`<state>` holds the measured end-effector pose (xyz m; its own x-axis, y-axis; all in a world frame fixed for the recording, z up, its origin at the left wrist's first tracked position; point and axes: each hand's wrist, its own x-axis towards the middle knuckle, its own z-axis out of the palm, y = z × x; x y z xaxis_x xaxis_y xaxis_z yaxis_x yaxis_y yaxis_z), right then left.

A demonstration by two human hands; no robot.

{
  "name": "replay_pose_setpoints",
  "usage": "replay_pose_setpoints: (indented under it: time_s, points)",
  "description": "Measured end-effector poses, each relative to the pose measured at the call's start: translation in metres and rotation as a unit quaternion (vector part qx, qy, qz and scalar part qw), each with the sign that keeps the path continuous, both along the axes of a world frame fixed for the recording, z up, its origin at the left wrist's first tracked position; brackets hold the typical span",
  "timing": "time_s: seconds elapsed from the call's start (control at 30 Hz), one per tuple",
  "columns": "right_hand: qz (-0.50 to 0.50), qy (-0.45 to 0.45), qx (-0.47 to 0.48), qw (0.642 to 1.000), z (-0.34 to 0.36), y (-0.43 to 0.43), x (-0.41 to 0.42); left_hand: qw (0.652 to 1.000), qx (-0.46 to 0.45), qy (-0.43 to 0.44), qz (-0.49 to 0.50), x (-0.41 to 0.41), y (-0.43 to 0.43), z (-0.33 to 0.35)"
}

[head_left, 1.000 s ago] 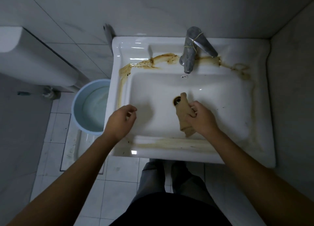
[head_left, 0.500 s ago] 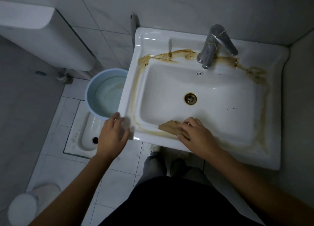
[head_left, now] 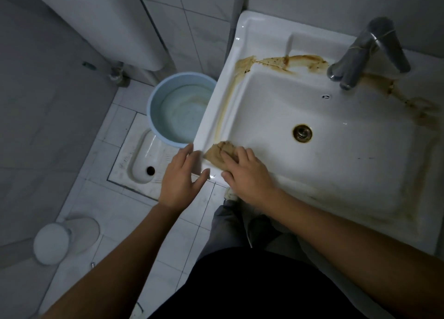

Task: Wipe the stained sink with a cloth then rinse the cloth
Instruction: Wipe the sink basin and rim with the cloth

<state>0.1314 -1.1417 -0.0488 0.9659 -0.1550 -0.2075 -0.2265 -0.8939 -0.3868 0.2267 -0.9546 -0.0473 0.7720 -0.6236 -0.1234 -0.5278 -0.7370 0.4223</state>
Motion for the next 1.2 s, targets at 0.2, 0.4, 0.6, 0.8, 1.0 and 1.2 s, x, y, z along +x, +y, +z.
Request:
replay_pose_setpoints:
  time_s: [0.2, 0.4, 0.6, 0.8, 1.0, 1.2]
  points:
    - [0.006, -0.014, 0.037, 0.999, -0.001, 0.001, 0.01, 1.0, -0.013, 0.009, -0.01, 0.004, 0.002, -0.003]
    - [0.011, -0.012, 0.049, 0.999, 0.007, -0.04, -0.059, 1.0, -0.022, 0.003, -0.022, 0.007, 0.004, -0.006]
    - [-0.002, -0.007, 0.036, 0.999, 0.006, -0.047, -0.075, 0.999, -0.027, 0.017, -0.03, 0.011, 0.007, -0.009]
    - [-0.012, -0.038, 0.066, 0.997, -0.012, -0.008, -0.002, 0.998, -0.049, 0.018, -0.04, 0.017, 0.008, -0.009]
    - [-0.008, -0.108, 0.029, 0.994, -0.024, -0.025, 0.066, 0.998, -0.033, -0.008, -0.055, 0.03, 0.01, -0.007]
    - [-0.091, -0.139, -0.001, 0.986, -0.031, -0.076, 0.108, 0.997, -0.035, -0.014, -0.065, 0.054, -0.024, -0.007]
